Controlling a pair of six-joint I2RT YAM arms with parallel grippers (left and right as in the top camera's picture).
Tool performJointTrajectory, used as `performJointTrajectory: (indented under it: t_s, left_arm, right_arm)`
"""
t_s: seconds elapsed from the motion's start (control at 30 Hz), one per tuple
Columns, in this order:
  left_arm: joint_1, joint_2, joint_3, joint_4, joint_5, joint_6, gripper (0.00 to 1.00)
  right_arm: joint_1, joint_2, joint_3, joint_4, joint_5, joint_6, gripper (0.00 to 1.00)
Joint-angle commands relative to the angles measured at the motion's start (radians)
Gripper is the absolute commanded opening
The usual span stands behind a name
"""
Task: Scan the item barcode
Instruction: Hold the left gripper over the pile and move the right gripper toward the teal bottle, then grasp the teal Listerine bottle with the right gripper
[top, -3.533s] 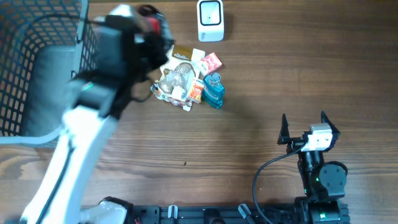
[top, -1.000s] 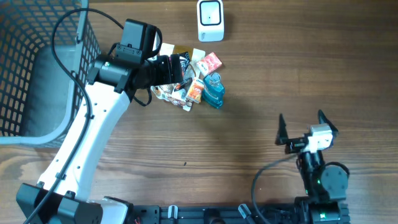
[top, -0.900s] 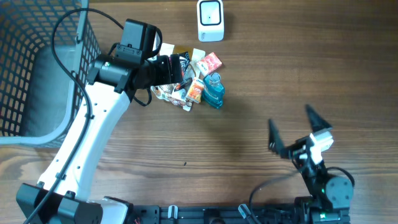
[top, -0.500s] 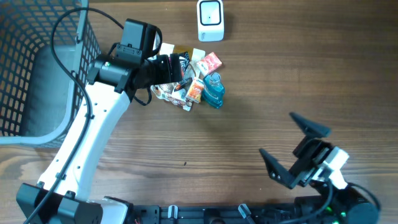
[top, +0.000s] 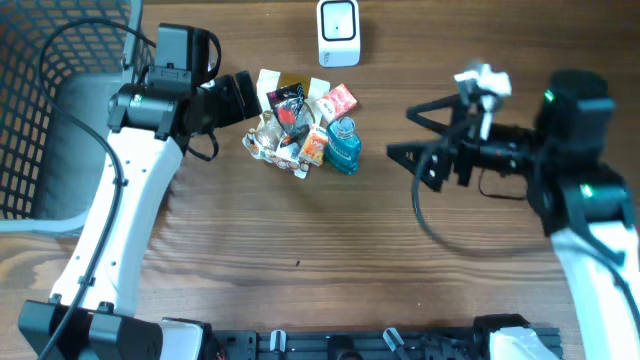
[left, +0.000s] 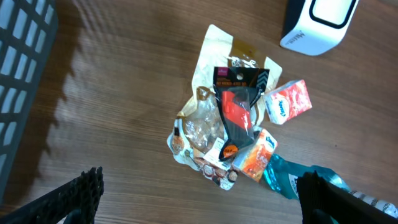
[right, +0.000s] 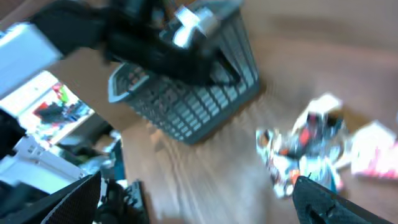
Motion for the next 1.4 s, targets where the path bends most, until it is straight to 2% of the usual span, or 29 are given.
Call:
performJointTrajectory:
  t_s: [0.0,0.13,0.2,0.3,0.37,0.5,0.57,0.67,0.7,0.73,0.77,0.87,0.97,1.0,1.07,1.1,1.17,1.37]
  left_arm:
    - [0.002,0.004,0.003,0.000,-0.006,-0.013,1.00]
    - [0.002,0.004,0.003,0.000,-0.006,-0.013,1.00]
    - [0.002,0.004,0.003,0.000,-0.006,-0.013,1.00]
    - [0.002,0.004,0.003,0.000,-0.006,-0.013,1.00]
    - [0.002,0.004,0.003,0.000,-0.006,-0.013,1.00]
    - [0.002,0.004,0.003,0.000,-0.006,-0.013,1.00]
    - [0.002,0.004,0.003,0.000,-0.006,-0.013,1.00]
    - [0.002,0.004,0.003,0.000,-0.006,-0.013,1.00]
    - [0.002,0.004,0.003,0.000,-0.006,-0.013,1.00]
    - [0.002,0.004,0.003,0.000,-0.006,-0.013,1.00]
    - [0.002,0.004,0.003,0.000,-0.006,-0.013,1.00]
    - [0.002,0.004,0.003,0.000,-0.006,-0.013,1.00]
    - [0.002,0.004,0.003,0.000,-0.006,-0.013,1.00]
    - [0.002,0.004,0.003,0.000,-0.006,-0.013,1.00]
    - [0.002,0.004,0.003,0.000,-0.006,-0.013,1.00]
    - [0.002,0.004,0.003,0.000,-0.006,-0.013,1.00]
    - [0.002,0.004,0.003,0.000,-0.006,-0.013,1.00]
    - [0.002,0.004,0.003,0.000,-0.006,-0.013,1.00]
  right_arm:
    - [0.058,0.095,0.014,-0.105,0.229,-0.040,1.00]
    - [0.276,0.133,0.014,-0.210,0.821,-0.023,1.00]
    - [0.363,0.138,0.014,-0.206,0.925,0.014,1.00]
    - [0.461,0.160,0.014,-0.170,1.037,0.160,1.00]
    - [0.492,0.190,0.014,-0.141,1.118,0.381,1.00]
    - [0.503,0.285,0.014,-0.067,1.075,0.710,1.00]
    - [0.503,0.306,0.014,-0.056,1.005,0.791,1.00]
    - [0.504,0.311,0.014,-0.031,1.025,0.764,0.93]
    - [0.504,0.311,0.014,-0.040,1.061,0.766,0.89]
    - [0.503,0.311,0.014,-0.075,1.092,0.790,0.78]
    - [0.504,0.311,0.014,-0.101,1.094,0.822,0.76]
    - [0.514,0.312,0.014,-0.159,1.098,0.864,0.83]
    - [0.535,0.312,0.014,-0.136,1.112,0.898,0.85]
    - [0.540,0.313,0.014,-0.114,1.112,0.869,0.85]
    - [0.550,0.312,0.014,-0.032,1.117,0.671,0.84]
    - [0.554,0.312,0.014,-0.018,1.170,0.632,0.84]
    - [0.556,0.313,0.014,-0.032,1.275,0.632,0.82]
    - [0.579,0.348,0.014,0.003,1.290,0.634,0.79]
